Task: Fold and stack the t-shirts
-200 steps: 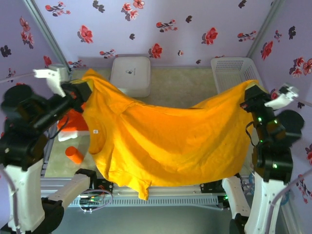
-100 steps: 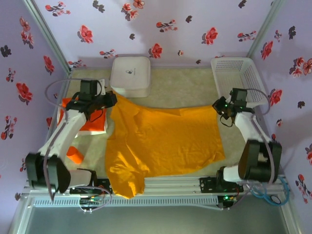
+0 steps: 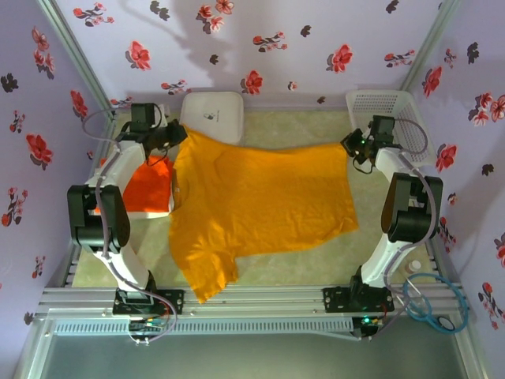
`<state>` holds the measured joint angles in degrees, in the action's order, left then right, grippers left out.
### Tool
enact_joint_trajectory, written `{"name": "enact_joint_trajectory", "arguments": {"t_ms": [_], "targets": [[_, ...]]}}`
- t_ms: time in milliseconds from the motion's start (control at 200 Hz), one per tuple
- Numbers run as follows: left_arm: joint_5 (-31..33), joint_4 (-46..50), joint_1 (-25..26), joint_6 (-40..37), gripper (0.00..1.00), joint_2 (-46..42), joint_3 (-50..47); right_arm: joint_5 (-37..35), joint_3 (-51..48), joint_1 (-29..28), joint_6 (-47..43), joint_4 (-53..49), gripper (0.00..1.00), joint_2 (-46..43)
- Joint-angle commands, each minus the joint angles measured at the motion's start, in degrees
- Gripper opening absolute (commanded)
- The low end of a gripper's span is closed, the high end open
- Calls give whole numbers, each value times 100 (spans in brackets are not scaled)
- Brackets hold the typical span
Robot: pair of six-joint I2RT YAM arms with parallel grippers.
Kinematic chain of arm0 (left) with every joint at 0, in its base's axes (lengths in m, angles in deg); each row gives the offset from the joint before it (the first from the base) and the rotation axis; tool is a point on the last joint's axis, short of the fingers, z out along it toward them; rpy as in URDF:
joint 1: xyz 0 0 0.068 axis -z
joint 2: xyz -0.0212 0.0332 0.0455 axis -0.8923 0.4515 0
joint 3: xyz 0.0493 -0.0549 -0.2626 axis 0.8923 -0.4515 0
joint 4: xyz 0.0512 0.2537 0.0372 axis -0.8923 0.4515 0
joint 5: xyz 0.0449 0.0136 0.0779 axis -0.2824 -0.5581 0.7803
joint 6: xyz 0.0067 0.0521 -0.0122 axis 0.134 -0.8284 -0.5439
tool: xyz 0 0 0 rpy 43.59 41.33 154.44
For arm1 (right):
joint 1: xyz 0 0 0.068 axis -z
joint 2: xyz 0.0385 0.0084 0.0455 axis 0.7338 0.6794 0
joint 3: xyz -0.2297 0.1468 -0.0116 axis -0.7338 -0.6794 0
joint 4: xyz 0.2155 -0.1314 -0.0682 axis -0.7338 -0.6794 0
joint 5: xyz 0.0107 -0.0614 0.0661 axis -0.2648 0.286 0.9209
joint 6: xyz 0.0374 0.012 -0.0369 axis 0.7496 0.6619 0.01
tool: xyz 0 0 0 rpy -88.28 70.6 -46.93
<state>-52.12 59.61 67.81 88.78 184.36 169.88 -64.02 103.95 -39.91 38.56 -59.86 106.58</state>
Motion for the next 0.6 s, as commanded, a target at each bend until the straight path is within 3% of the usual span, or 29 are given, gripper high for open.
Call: {"name": "enact_joint_trajectory", "arguments": {"t_ms": [0, 255, 595], "targets": [[-198, 77, -16, 12, 0, 99, 269, 162, 168, 45, 113, 6, 0, 44], [-330, 358, -18, -54, 0, -32, 148, 276, -71, -20, 23, -178, 0, -109], [-322, 346, -16, 194, 0, -539, -785, 19, -435, -87, -321, -511, 0, -176]]}}
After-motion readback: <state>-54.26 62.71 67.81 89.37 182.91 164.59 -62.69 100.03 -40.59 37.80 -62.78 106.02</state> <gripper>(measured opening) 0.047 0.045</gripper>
